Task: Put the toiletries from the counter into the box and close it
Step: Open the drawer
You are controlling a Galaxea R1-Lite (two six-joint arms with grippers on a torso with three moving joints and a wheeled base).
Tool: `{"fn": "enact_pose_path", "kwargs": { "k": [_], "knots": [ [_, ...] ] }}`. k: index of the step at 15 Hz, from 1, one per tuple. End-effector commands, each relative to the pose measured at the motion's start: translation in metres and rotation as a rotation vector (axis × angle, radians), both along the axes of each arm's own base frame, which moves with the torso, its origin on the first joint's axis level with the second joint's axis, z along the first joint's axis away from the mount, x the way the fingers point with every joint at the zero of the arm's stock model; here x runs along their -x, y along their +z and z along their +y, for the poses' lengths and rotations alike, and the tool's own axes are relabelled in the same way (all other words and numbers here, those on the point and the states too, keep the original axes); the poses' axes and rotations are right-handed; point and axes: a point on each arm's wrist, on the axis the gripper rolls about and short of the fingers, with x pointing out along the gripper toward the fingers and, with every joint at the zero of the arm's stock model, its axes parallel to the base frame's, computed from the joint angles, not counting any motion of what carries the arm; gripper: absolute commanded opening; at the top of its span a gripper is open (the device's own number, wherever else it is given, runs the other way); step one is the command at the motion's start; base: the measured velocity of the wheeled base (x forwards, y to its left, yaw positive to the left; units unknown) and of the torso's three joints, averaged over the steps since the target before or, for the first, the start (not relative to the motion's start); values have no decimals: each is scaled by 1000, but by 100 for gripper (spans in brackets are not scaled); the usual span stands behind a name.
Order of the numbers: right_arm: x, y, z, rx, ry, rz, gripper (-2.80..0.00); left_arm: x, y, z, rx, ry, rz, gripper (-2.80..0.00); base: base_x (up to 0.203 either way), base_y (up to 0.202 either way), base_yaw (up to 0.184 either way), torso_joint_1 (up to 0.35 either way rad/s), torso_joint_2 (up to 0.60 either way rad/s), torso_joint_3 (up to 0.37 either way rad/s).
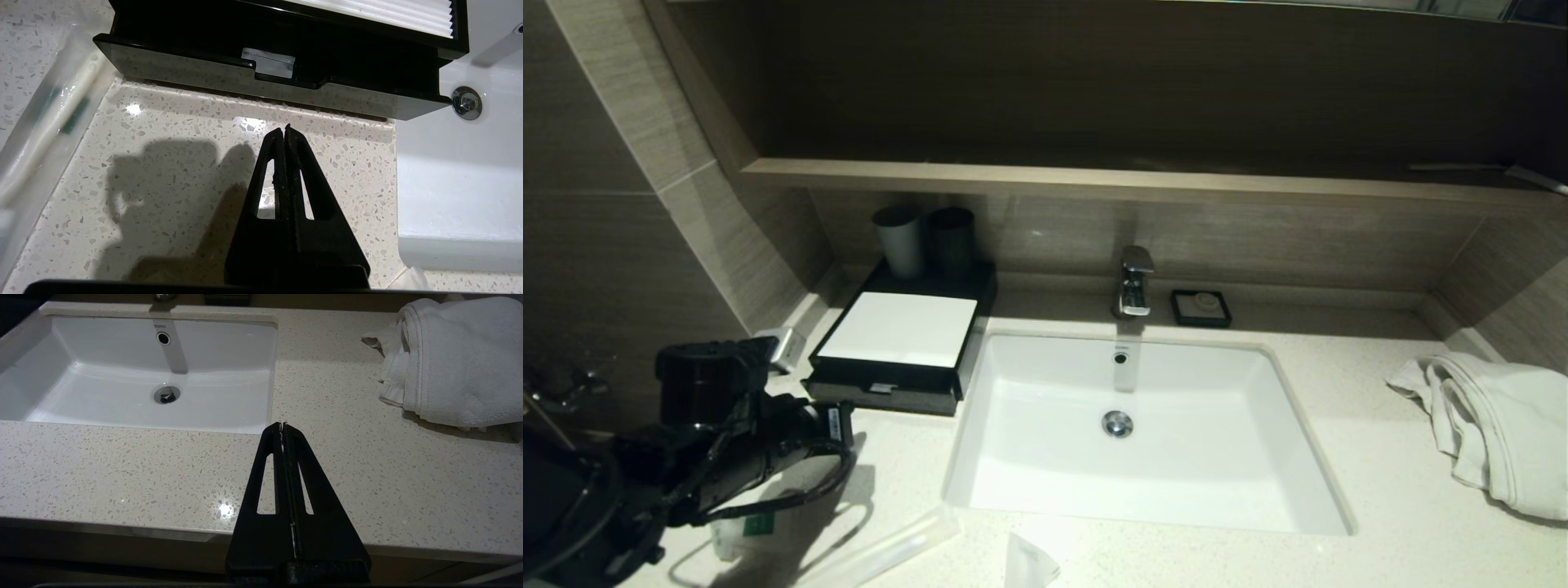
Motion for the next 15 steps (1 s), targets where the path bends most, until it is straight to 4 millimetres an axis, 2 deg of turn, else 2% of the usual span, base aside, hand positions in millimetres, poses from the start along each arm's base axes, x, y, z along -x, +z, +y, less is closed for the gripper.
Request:
{"fn": "enact_pose_path", "kwargs": {
  "k": [1, 15],
  "knots": [
    [0, 0, 0, 0, 0, 0, -280, -3, -5, 0, -2, 1, 13, -280, 0, 0, 0, 0, 0, 0],
    [0, 0, 0, 0, 0, 0, -280, -21, -17, -6, 0, -1, 5, -280, 0, 0, 0, 0, 0, 0]
  ]
}}
